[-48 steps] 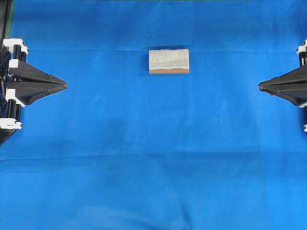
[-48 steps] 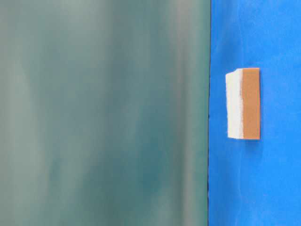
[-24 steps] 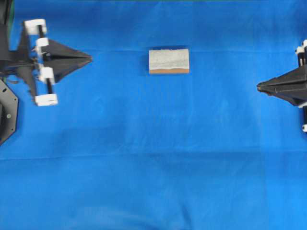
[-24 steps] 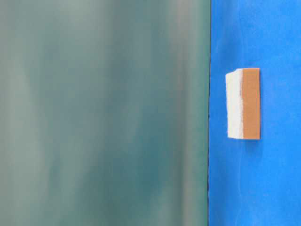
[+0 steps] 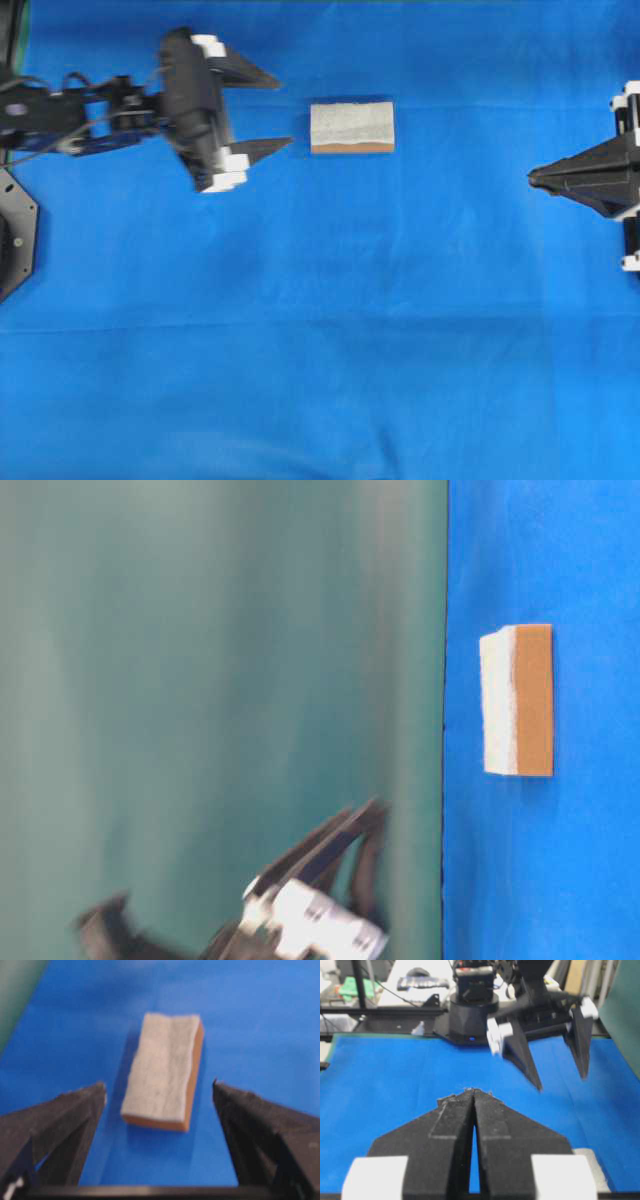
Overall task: Hand over the sponge with the left arm and wipe it with the right arm.
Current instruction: 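Move the left gripper open toward the grey-and-tan sponge, then close the left gripper on the sponge's near end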
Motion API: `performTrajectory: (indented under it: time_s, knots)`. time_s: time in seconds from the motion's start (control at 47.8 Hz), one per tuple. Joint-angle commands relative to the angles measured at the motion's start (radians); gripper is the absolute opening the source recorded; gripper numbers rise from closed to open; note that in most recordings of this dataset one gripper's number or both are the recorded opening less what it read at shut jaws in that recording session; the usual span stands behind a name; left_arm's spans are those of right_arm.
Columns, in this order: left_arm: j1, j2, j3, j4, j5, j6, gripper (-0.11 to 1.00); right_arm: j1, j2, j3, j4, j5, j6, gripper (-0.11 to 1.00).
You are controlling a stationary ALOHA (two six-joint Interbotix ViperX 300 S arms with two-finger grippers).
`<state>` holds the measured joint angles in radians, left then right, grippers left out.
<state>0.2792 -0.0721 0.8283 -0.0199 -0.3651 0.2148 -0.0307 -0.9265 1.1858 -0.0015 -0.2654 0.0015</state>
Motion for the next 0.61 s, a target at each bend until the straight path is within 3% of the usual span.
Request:
performTrajectory:
  time_s: [0.0,0.188,0.586]
  knots:
    - [0.003,0.087,-0.075,0.000,0.000,0.000,0.94,-0.009,0.012,-0.018,0.002,-0.005,0.002,0.00]
    - [0.031,0.221,-0.155,-0.002,0.035,0.009,0.94,-0.023,0.023,-0.017,0.002,-0.005,0.002,0.00]
    - [0.046,0.348,-0.219,0.002,0.034,0.012,0.93,-0.025,0.043,-0.014,0.002,-0.005,0.002,0.00]
